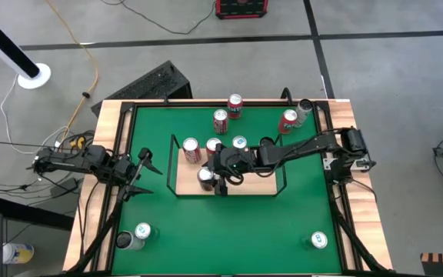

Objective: Place canned beverage on shelf
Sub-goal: Put the bottom red-white soda can on the shelf aligned with the other red-white soda can

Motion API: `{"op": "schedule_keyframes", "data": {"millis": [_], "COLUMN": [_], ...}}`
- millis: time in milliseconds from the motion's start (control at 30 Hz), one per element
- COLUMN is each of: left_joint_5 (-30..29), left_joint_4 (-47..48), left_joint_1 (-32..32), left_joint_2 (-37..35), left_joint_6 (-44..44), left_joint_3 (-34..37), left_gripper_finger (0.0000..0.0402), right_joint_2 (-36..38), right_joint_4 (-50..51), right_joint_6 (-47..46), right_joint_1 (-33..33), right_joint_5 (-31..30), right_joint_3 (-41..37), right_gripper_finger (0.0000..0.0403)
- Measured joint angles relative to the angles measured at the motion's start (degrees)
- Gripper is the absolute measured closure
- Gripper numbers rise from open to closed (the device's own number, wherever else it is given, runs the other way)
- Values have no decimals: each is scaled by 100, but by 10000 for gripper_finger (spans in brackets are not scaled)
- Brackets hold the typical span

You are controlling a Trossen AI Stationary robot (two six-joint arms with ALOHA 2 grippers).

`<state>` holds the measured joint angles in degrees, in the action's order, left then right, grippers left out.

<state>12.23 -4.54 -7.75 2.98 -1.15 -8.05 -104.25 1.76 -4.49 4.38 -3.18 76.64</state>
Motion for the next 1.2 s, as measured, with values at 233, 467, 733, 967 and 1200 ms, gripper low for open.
{"op": "schedule_keyframes", "data": {"millis": [233, 467, 733, 967, 1200], "left_joint_5": [0, 0, 2, 0, -26], "left_joint_4": [2, 7, 22, 46, 41], "left_joint_1": [0, 0, 0, 0, 1], "left_joint_2": [0, 0, 0, 0, 0], "left_joint_6": [1, 2, 4, 50, 20], "left_joint_3": [0, 0, 0, 0, 0], "left_gripper_finger": [95, 95, 95, 95, 95], "right_joint_2": [4, 184, 875, 423, -9], "right_joint_4": [-57, 103, 1480, 1820, 1821], "right_joint_6": [140, 379, 322, -4, -179], "right_joint_1": [2, 40, 581, 975, 1025], "right_joint_5": [4, 34, -540, -1643, -2019], "right_joint_3": [4, 22, 190, 30, 22], "right_gripper_finger": [81, 79, 87, 147, 283]}}
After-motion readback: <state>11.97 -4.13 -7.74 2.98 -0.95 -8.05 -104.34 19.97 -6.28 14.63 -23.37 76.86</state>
